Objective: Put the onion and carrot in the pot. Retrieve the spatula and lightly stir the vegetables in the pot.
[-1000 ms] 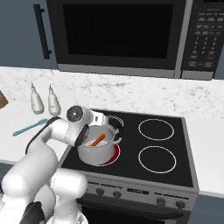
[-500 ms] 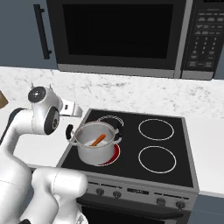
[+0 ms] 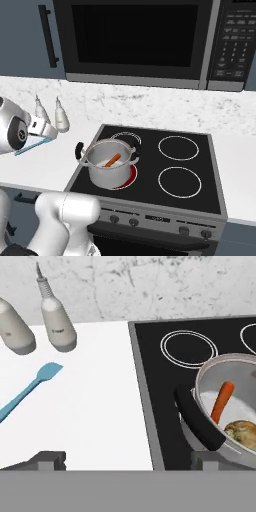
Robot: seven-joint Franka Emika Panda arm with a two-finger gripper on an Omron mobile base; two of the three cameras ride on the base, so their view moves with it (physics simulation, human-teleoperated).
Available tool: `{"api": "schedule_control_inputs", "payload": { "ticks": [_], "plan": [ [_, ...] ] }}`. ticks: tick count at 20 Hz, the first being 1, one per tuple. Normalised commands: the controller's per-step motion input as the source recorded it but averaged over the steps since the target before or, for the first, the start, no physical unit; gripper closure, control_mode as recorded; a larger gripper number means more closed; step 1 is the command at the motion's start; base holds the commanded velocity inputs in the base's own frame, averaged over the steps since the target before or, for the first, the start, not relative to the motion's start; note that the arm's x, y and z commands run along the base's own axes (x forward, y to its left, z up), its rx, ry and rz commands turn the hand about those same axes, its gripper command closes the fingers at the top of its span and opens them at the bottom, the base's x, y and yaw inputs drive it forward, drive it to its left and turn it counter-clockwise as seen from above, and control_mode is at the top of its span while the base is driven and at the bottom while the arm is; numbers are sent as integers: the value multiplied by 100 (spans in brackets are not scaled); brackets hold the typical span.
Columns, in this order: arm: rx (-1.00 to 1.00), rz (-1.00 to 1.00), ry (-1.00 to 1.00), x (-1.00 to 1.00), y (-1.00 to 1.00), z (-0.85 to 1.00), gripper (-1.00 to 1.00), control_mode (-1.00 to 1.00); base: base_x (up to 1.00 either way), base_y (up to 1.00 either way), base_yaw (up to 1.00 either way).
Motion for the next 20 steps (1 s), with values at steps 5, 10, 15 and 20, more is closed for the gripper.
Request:
{"api": "schedule_control_inputs", "payload": {
  "ticks": [5, 10, 15, 20],
  "plan": [
    [1, -20, 0, 2, 100, -37, -100, -100, 0, 0, 0],
    [5, -12, 0, 48, 96, -41, -100, -100, 0, 0, 0],
    [4, -8, 0, 52, 89, -43, -100, -100, 0, 0, 0],
    [4, -8, 0, 10, 91, -49, -100, -100, 0, 0, 0]
  ]
}}
